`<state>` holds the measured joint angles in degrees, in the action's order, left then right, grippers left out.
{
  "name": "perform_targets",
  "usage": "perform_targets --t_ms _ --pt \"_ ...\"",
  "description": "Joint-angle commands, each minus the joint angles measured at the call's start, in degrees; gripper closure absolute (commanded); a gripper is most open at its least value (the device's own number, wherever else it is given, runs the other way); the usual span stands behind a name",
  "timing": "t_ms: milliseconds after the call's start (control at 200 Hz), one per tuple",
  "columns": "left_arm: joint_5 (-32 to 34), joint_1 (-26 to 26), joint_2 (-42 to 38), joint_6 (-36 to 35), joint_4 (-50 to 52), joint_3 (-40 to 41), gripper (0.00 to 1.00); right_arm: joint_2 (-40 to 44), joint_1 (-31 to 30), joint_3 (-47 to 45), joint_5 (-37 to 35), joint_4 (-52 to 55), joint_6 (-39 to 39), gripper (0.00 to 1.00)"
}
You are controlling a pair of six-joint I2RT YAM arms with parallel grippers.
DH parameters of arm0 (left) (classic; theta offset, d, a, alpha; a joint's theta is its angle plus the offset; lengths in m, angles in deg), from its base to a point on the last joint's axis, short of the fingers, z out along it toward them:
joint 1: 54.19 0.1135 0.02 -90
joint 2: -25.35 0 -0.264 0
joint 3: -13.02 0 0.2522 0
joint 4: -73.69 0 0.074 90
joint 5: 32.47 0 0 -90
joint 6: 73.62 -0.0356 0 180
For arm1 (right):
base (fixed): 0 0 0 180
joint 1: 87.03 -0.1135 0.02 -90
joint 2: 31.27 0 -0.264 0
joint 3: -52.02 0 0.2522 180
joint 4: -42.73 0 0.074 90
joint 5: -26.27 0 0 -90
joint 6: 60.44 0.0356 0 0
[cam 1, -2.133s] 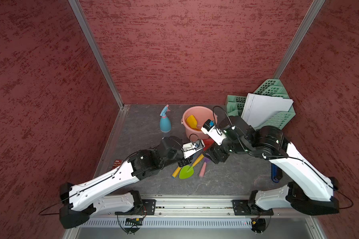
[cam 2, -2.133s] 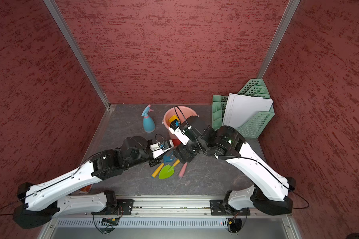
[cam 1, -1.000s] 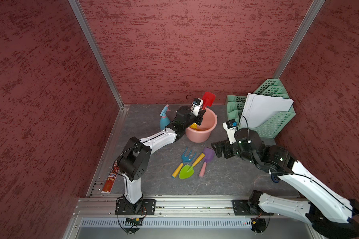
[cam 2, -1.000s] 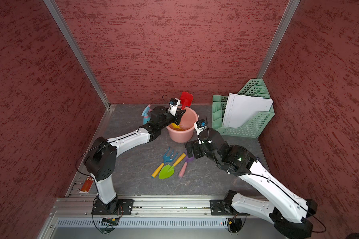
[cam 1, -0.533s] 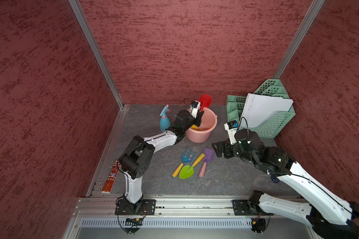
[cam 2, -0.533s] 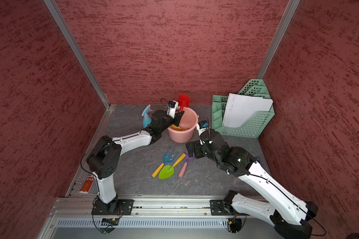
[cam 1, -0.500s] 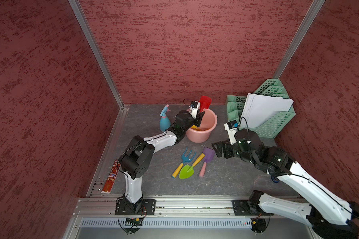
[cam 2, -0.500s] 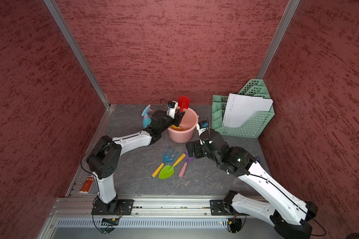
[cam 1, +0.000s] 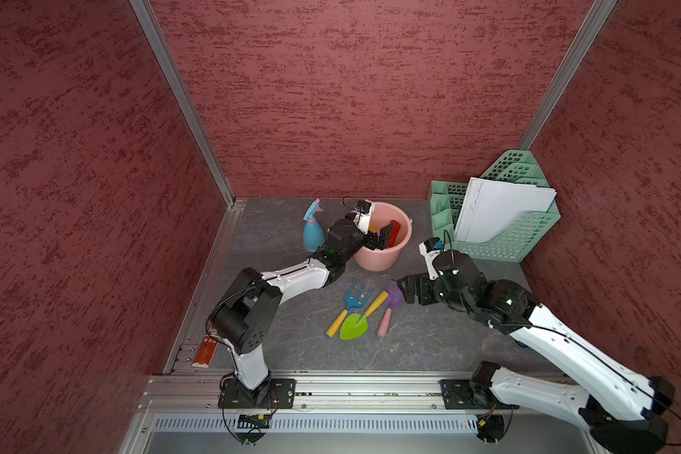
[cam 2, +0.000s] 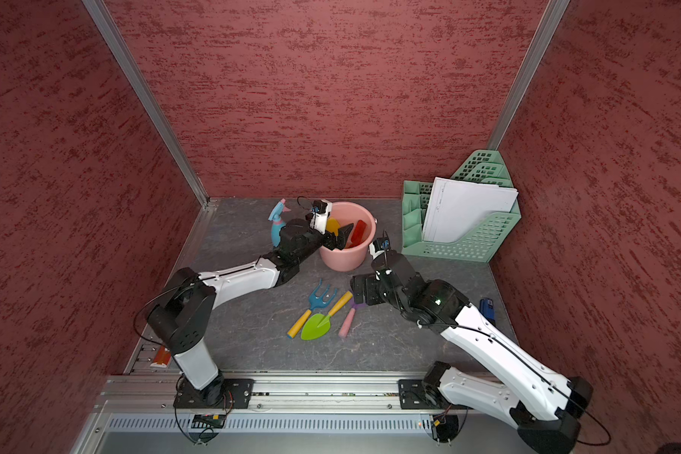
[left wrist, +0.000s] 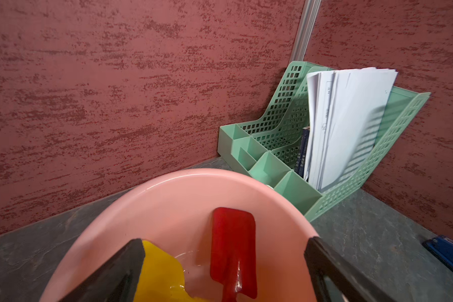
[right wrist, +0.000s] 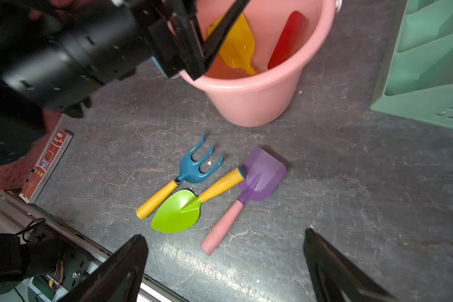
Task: Organize the gardening tools
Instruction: Place the gardening tool in the container, then pick up the gardening tool from the center of the board.
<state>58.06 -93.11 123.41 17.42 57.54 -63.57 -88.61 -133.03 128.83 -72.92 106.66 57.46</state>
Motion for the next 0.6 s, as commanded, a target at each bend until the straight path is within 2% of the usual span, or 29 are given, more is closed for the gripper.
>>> perform_targets --t_ms 0,170,296,401,596 --pt "4.44 -3.56 -9.01 -4.52 7.99 2.70 0.00 1.53 0.47 -1.60 1.45 -1.87 2.61 0.01" --pt "9.84 -7.81 -22.27 -3.08 24.15 10.14 0.00 4.24 0.65 -3.77 2.28 -1.27 4.17 0.02" --pt "12.00 -9.57 -29.04 0.34 39.39 12.11 0.07 5.24 0.62 -4.38 3.09 -0.02 4.81 0.01" --pt "12.64 -10.56 -31.75 4.01 51.11 11.72 0.13 6.07 0.70 -4.41 3.49 0.93 5.15 0.01" --pt "9.78 -11.55 -31.61 11.52 68.06 9.70 0.17 7.74 0.73 -3.85 3.89 3.08 5.96 0.02"
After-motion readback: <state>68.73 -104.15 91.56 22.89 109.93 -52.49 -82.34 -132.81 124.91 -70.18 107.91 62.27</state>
